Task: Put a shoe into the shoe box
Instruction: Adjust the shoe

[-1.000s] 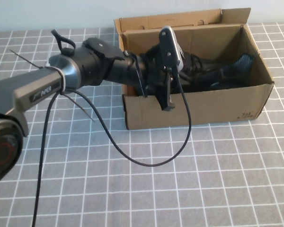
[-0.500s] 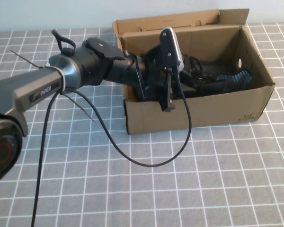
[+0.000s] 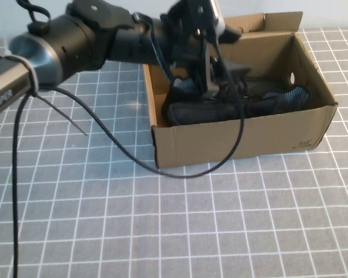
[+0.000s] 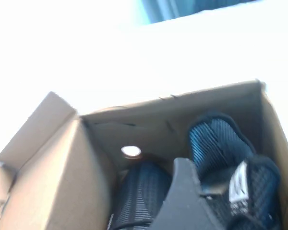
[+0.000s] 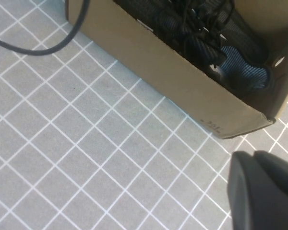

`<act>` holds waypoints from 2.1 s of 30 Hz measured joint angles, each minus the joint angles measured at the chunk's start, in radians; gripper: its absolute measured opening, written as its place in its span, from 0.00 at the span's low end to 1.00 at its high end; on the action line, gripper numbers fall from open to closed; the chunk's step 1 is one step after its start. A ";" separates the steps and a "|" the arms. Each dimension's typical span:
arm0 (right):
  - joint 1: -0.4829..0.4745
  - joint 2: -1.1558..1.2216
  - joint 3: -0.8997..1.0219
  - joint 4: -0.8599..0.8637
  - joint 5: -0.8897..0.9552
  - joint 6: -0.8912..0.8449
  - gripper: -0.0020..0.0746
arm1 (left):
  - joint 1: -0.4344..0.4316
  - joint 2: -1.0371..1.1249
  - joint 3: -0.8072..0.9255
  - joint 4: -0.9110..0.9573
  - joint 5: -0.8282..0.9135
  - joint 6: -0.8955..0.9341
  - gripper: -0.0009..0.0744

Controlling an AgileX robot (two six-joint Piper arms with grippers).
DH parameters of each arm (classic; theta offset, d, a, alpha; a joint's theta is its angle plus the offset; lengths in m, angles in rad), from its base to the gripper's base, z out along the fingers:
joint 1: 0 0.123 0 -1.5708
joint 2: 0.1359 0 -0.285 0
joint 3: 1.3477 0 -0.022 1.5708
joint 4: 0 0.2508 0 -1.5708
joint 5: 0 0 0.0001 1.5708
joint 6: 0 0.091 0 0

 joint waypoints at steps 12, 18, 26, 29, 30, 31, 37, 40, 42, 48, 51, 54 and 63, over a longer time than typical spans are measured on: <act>0.000 0.000 0.000 0.002 0.000 0.000 0.01 | 0.000 0.001 0.000 0.390 -0.141 -0.851 0.38; 0.000 0.000 0.000 0.006 -0.009 0.000 0.01 | 0.000 0.002 -0.012 0.616 -0.046 -1.248 0.37; 0.000 0.023 0.029 0.008 -0.137 0.202 0.01 | 0.000 0.002 -0.127 0.860 0.156 -1.507 0.36; 0.000 0.086 0.027 -0.018 -0.227 0.314 0.01 | 0.000 0.002 -0.177 0.899 0.246 -1.532 0.36; 0.000 0.116 0.019 -0.028 -0.246 0.345 0.02 | 0.000 0.002 -0.189 0.904 0.263 -1.535 0.36; -0.002 0.150 0.005 -0.034 -0.255 0.372 0.03 | 0.000 0.002 -0.202 0.908 0.281 -1.537 0.36; -0.092 0.347 -0.114 0.008 -0.252 0.452 0.17 | 0.000 0.002 -0.230 0.923 0.319 -1.537 0.33; -0.162 0.445 -0.162 0.086 -0.240 0.462 0.19 | 0.000 0.002 -0.229 0.949 0.323 -1.537 0.33; -0.204 0.502 -0.189 0.170 -0.216 0.445 0.20 | 0.000 0.002 -0.229 0.965 0.327 -1.537 0.32; -0.257 0.639 -0.218 0.441 -0.121 0.256 0.27 | 0.000 0.002 -0.229 1.010 0.329 -1.537 0.32; -0.257 0.689 -0.218 0.497 -0.123 0.210 0.34 | 0.000 0.002 -0.229 1.023 0.329 -1.537 0.32; -0.257 0.724 -0.218 0.505 -0.129 0.200 0.42 | 0.000 0.002 -0.229 1.032 0.329 -1.537 0.32; -0.257 0.738 -0.254 0.435 -0.129 0.198 0.51 | 0.000 0.002 -0.229 1.036 0.329 -1.537 0.32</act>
